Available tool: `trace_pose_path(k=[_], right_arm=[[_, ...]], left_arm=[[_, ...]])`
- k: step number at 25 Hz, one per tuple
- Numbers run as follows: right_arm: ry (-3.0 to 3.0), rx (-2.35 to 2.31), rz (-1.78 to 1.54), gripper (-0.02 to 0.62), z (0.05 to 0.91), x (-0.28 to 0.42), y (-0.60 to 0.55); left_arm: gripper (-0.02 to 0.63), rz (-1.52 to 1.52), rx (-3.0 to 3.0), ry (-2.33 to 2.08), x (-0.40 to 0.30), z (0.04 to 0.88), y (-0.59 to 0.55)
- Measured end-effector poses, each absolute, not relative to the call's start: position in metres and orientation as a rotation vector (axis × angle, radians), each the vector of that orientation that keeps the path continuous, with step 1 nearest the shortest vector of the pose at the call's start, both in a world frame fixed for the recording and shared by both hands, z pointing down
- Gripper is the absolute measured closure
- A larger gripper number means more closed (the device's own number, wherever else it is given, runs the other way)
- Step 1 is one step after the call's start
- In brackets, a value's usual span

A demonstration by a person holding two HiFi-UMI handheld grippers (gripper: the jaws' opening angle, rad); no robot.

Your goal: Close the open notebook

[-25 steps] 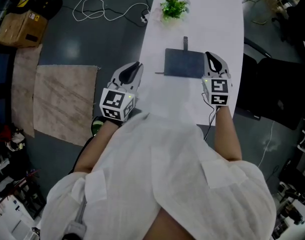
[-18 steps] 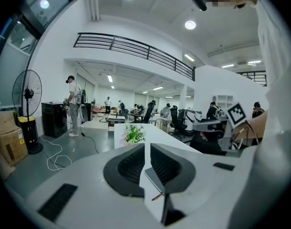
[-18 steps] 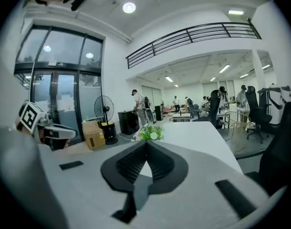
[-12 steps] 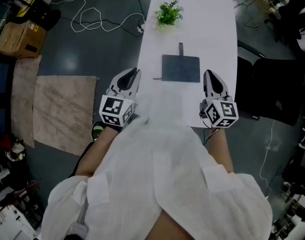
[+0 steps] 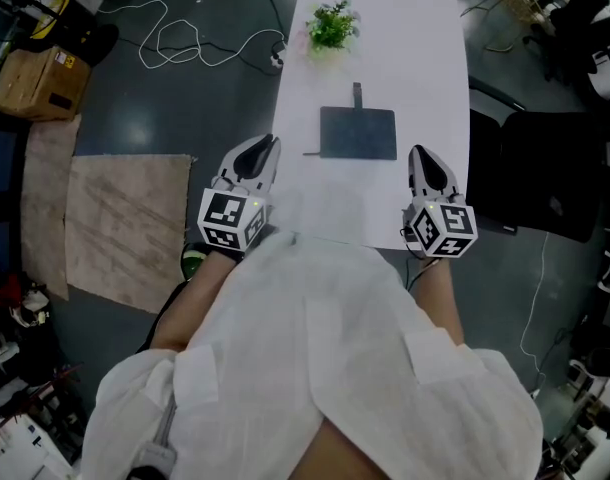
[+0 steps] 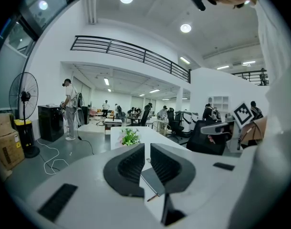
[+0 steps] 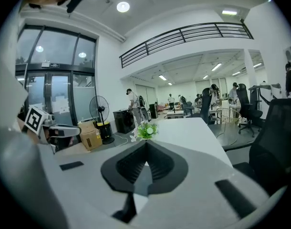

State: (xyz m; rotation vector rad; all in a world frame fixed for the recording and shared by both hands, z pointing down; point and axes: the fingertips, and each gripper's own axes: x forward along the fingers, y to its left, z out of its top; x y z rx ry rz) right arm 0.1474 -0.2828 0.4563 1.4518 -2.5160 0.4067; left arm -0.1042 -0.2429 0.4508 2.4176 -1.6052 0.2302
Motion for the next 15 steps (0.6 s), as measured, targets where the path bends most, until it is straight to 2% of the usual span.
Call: trace_pose_path(k=[15], right_arm=[[-2.525, 1.389, 0.411, 0.595, 0.463, 0.147, -0.269]], left_arm=[[0.574, 0.248, 2.411, -1.609, -0.097, 0.454, -0.228]])
